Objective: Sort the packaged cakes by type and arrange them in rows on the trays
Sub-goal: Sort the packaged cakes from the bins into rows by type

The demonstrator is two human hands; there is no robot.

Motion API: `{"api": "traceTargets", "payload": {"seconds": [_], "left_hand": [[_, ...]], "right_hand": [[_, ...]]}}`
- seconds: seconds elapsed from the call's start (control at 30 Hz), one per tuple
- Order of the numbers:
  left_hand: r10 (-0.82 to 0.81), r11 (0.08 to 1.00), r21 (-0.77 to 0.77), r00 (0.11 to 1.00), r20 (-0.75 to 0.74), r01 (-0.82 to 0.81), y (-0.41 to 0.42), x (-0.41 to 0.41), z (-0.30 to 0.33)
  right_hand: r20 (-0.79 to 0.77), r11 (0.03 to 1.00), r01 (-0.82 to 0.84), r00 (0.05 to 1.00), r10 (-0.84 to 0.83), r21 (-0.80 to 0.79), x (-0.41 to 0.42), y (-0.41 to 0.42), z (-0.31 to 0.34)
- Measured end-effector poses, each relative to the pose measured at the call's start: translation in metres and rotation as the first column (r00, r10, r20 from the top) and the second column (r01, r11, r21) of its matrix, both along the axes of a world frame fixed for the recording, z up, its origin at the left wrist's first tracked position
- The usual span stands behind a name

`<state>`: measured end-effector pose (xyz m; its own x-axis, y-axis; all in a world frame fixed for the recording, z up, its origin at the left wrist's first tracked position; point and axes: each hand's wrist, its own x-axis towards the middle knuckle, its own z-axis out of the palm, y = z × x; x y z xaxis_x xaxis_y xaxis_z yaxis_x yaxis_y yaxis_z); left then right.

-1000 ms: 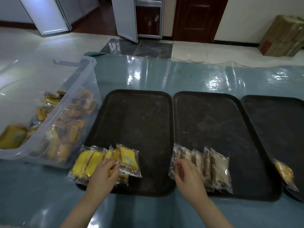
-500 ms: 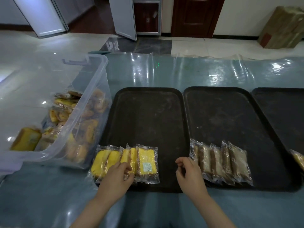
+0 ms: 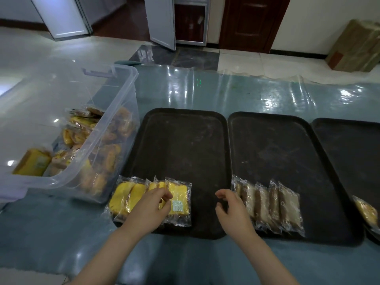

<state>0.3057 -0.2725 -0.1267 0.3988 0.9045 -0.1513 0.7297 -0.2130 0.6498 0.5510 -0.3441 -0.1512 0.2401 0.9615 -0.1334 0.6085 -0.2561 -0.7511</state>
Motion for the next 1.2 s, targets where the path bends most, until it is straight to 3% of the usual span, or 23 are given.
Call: {"api": "traceTargets", "payload": {"seconds": [0.47, 0.8, 0.97, 1.2], "left_hand": [[0.096, 0.995, 0.017, 0.986, 0.140, -0.099, 0.023, 0.016, 0.060], [0.063, 0.973, 0.196, 0.960, 0.273, -0.119, 0.073, -0.049, 0.150], [0.065, 0.963, 0.240, 0.970, 0.236, -0.123, 0.115, -0.114, 0.164], [0.104, 0.961, 0.241, 0.987, 0.126, -0.132, 0.185, -0.201, 0.169]], "right_hand": [[-0.168, 0.996, 0.012, 0.986, 0.003, 0.084, 0.003, 0.040, 0.047], [-0.316, 0.980, 0.034, 0.948, 0.031, 0.198, -0.073, 0.109, 0.138], [-0.335, 0.965, 0.016, 0.939, 0.075, 0.260, -0.131, 0.146, 0.169], [-0.208, 0.951, -0.094, 0.965, 0.160, 0.295, -0.205, 0.202, 0.190]]}}
